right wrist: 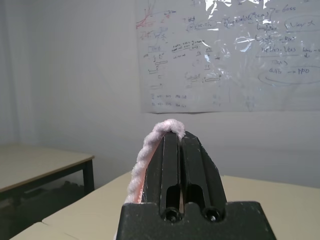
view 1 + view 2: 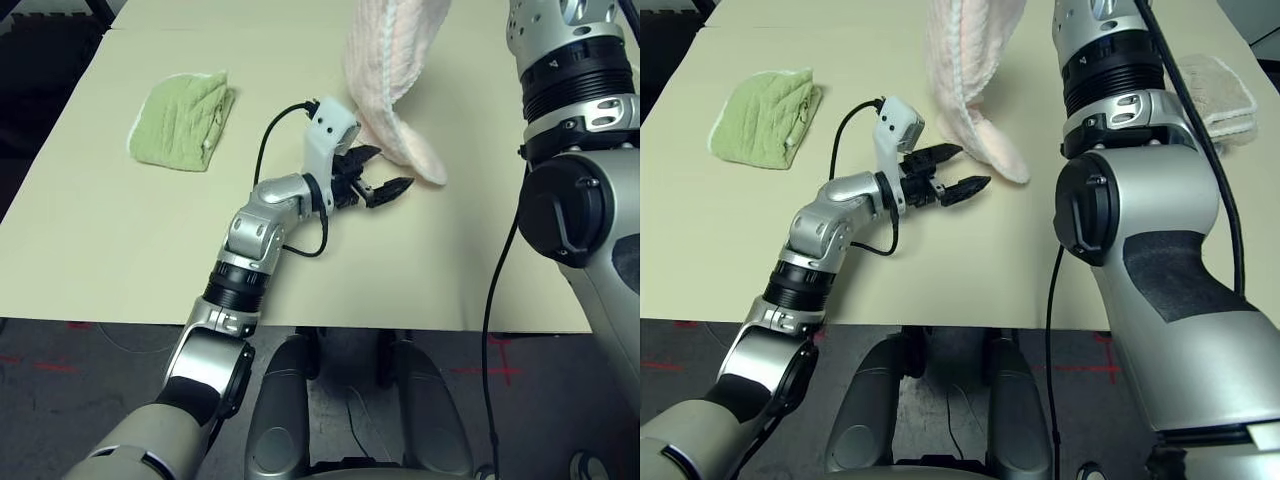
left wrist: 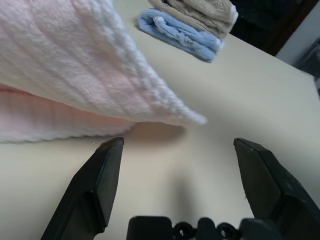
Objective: Fold the towel and set it aside.
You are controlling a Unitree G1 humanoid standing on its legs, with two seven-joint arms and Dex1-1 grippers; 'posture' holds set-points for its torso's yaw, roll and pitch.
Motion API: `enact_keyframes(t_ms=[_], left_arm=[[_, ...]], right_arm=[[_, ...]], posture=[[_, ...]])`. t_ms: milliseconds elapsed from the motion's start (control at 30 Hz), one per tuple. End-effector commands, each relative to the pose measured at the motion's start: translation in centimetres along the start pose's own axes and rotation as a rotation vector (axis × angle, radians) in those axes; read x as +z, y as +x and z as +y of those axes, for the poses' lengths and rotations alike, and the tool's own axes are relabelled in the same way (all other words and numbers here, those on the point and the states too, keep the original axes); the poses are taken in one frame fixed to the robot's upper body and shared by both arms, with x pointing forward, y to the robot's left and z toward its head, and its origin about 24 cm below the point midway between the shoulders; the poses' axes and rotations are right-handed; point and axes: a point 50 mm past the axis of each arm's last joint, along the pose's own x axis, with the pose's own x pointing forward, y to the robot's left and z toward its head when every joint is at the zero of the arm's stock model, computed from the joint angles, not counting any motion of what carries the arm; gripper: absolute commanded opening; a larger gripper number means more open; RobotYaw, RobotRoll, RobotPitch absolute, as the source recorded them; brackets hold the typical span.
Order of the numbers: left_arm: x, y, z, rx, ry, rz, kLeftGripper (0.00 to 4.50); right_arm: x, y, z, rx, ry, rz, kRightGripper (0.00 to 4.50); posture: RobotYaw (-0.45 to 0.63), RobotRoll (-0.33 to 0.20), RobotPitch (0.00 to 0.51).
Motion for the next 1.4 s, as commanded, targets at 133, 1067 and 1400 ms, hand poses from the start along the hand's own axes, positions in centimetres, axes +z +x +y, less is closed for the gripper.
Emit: enact_keyframes(t_ms=[133,1067,1400], left_arm=[[0.7,0.9,-0.3,0.043,-0.139,-0.031,4.47],[-0.1,6.1,-2.7,0.102,-0.685,-0.019,4.47],[0.9,7.7,-4.1,0.058,-0.75,-0.058,4.47]], right_arm=[[1.2,0.5,0.1,0.01,-0.014,-0.049,0.0],[1.4,0.4,-0.1,0.011,-0.031,-0.055,0.0],[1.3,0.4,-0.2,0.01,-0.038,-0.047,0.0]], posture=[[0.08,0.0,0.359],[0.07,0.0,0.359],[0.06,0.0,0.362]])
